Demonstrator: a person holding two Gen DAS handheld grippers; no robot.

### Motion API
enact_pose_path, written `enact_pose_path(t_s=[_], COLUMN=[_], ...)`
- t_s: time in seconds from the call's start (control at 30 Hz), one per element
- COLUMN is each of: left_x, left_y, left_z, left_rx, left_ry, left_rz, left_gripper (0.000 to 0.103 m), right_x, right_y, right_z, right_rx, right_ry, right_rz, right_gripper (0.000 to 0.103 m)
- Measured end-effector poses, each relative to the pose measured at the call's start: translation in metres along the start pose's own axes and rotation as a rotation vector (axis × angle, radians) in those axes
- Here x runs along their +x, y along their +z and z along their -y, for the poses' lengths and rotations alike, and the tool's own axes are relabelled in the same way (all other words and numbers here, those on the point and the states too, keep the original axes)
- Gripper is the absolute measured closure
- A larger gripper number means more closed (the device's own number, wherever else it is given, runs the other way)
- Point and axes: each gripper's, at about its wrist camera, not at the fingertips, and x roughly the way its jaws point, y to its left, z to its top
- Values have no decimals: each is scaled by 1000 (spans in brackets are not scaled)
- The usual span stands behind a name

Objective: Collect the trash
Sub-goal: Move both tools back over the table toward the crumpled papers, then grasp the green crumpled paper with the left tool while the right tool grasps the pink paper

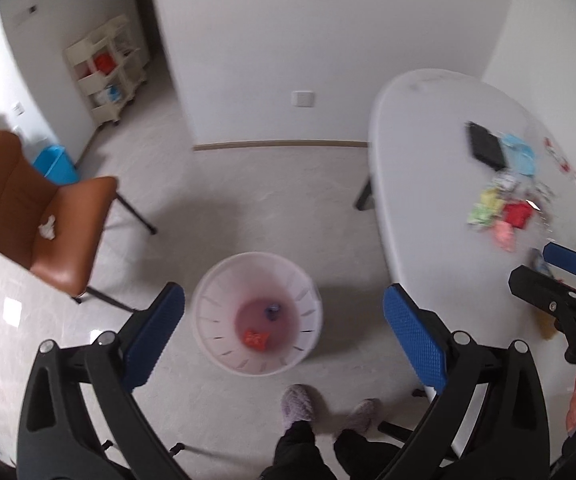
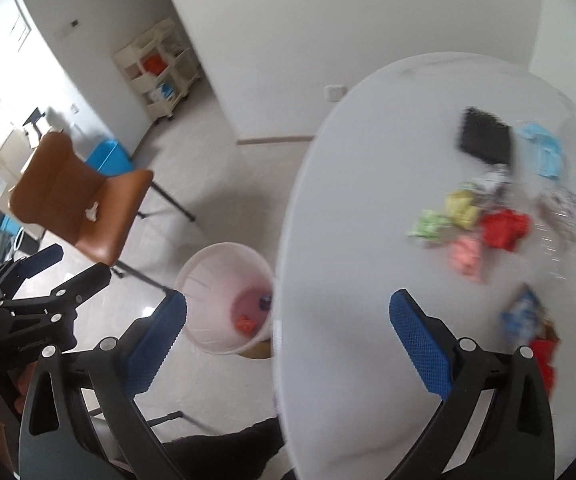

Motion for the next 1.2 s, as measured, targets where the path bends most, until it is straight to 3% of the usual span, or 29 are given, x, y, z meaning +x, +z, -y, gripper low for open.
enact_pose_path(t_s=[0.3,0.53,0.7,0.77,1.03,1.2], left_x=[10,38,82,99,160,182], left_y=[2,5,23,34,56,58], left_z=[100,176,209,215,248,261], left_rx=[147,250,298,314,370,392], left_ry=[-143,-190,-160,-151,-172,-170], left_rz=[-35,-29,-39,-51,-112,-150], left_gripper=[8,8,10,17,25,39], right_x=[-59,-86,-94,-94,-78,-62], right_y=[-52,-91,-100,-101,-98,-83], right_z=[83,144,175,184,205,209], right_rx=[152,302,343,353,390,362], right_ry=[-129,-213,-248,-255,-244,-232], right_rz=[67,71,73,72,36,13], right_gripper=[2,2,2,2,2,2])
